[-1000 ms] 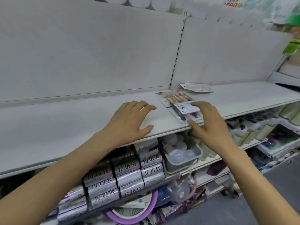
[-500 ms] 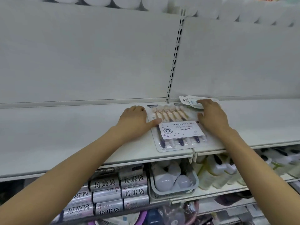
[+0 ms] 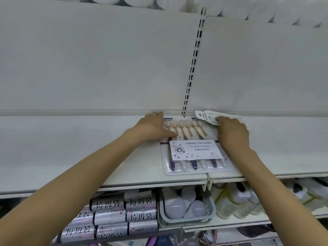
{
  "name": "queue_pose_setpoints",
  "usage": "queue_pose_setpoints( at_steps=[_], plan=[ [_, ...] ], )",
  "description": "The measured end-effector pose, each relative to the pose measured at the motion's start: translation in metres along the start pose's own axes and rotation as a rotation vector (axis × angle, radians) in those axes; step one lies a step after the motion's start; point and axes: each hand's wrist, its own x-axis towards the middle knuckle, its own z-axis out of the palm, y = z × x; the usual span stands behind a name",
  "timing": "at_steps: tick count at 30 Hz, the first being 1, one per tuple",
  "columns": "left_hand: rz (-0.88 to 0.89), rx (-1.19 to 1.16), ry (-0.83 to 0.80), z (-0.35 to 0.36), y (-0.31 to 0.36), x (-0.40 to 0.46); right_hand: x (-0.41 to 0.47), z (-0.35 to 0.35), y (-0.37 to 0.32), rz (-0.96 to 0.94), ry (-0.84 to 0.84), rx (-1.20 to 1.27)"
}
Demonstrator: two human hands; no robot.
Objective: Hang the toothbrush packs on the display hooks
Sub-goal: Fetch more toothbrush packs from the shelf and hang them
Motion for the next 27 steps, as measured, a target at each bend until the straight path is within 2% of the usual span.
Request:
queue_pose_setpoints(
  at_steps=[4,11,19,24,27],
  plan=[
    [-0.006,0.039,0.024,-0.001,0.0,0.006,-0.005,0.002,0.001,-0.046,0.101,-0.068],
    [-0.007,0.084,-0.012,-0.007,-0.005,0.009,-0.013,-0.004,-0.001,0.004,0.274,0.079],
    [0.125,0.062,-0.085,-0.018,-0.047,-0.066,-0.017,-0.009,-0.002,-0.014,0.305,0.168],
    [-0.051,0.229,0.023,-0.013,-0.065,-0.103,-0.019,-0.025,-0.014,-0.081,0.303,0.227],
    [-0.076,0.302,0.088,-0.008,-0.071,-0.13,-0.031,-0.042,-0.029,-0.085,0.27,0.305]
  ],
)
